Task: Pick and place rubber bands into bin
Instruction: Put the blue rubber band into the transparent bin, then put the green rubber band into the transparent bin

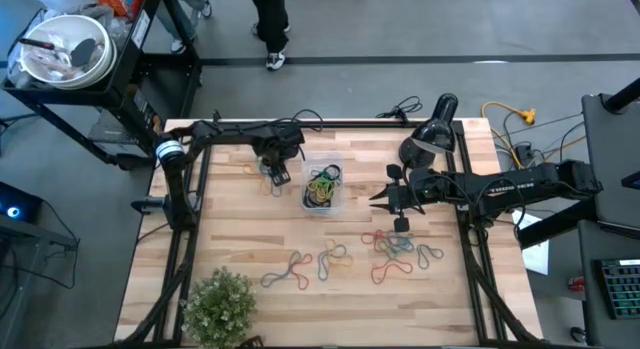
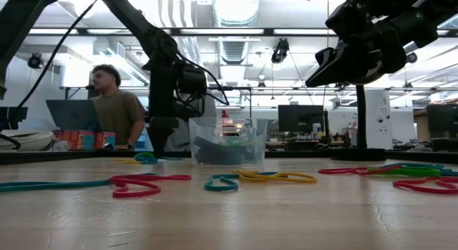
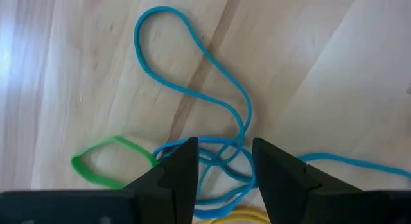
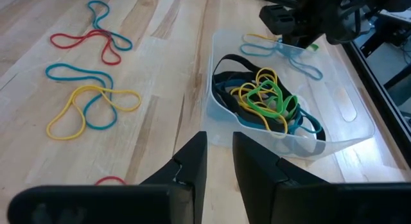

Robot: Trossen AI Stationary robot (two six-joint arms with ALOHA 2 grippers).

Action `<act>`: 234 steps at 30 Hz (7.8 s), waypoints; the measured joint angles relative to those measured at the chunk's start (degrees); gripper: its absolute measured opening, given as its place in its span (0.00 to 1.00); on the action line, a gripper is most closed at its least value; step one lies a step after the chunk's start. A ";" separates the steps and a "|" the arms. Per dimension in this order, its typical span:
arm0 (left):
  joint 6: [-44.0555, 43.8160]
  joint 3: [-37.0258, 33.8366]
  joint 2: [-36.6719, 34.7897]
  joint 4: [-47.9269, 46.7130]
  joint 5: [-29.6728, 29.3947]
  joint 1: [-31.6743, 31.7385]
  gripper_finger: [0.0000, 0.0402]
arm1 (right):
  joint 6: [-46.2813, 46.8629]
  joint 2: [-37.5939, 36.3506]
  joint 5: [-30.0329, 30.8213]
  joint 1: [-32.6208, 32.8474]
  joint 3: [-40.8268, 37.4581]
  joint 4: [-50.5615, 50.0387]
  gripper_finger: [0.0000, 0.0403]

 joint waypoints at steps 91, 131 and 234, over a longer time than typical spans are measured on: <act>-11.62 -11.58 -13.99 -3.34 13.04 -19.61 0.35 | 1.03 0.02 0.05 0.00 -0.02 0.19 0.17; -13.57 -7.80 -39.57 -0.39 8.35 -22.49 0.00 | 0.90 0.02 0.07 -0.04 -0.02 0.31 0.17; -45.13 11.22 0.85 -6.61 2.63 5.68 0.27 | -0.22 0.00 0.07 -0.02 -0.96 0.09 0.17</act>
